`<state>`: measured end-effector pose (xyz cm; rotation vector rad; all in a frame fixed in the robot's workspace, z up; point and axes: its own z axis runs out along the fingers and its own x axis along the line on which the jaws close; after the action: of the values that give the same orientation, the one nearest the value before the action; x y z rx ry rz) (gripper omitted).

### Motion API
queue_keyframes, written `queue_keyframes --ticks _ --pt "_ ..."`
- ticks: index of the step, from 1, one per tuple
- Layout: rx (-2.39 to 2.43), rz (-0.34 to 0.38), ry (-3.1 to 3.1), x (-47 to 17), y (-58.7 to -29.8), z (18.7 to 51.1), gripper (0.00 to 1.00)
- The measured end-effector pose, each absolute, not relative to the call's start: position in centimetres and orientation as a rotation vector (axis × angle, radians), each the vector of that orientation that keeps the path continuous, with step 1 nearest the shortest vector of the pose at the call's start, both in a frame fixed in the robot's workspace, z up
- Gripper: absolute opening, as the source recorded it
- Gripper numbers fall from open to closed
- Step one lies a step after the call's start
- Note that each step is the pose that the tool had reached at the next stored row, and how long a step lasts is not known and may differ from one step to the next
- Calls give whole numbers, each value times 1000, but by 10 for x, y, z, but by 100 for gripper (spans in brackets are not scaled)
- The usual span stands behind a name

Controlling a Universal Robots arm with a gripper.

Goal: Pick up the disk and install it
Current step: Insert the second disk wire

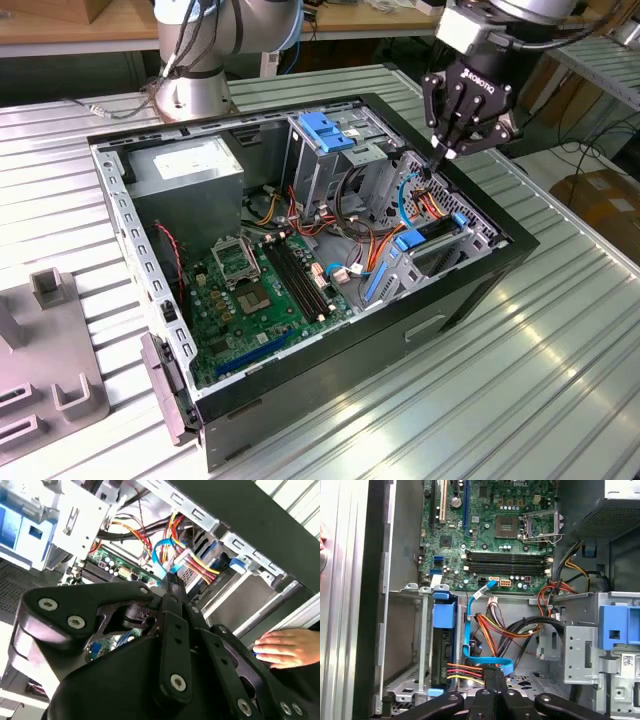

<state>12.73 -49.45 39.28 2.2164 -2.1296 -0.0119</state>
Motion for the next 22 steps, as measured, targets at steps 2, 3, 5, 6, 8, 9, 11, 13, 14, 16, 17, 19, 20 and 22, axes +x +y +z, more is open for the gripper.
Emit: queue_keyframes --ticks 2,3,5,6,8,9,11,13,14,16,17,19,20,22 --pt "2176 67 -2095 120 -479 387 24" --pt "2171 75 -2090 120 -478 387 24" --pt "2161 94 -2082 120 -475 385 24" --pt "2158 99 -2079 120 -475 384 24" --pt "2151 111 -2073 120 -474 382 24" --pt "2149 116 -2071 120 -474 381 24" --pt "2145 121 -2068 120 -473 380 16" --pt "2145 121 -2068 120 -473 379 11" --pt "2145 121 -2068 120 -473 379 11" --pt "2146 121 -2068 120 -474 379 11" --pt "2146 121 -2068 120 -474 379 11" --pt "2145 121 -2068 120 -474 378 11" --pt "2146 121 -2068 120 -474 378 18" --pt "2145 122 -2068 120 -474 377 18"
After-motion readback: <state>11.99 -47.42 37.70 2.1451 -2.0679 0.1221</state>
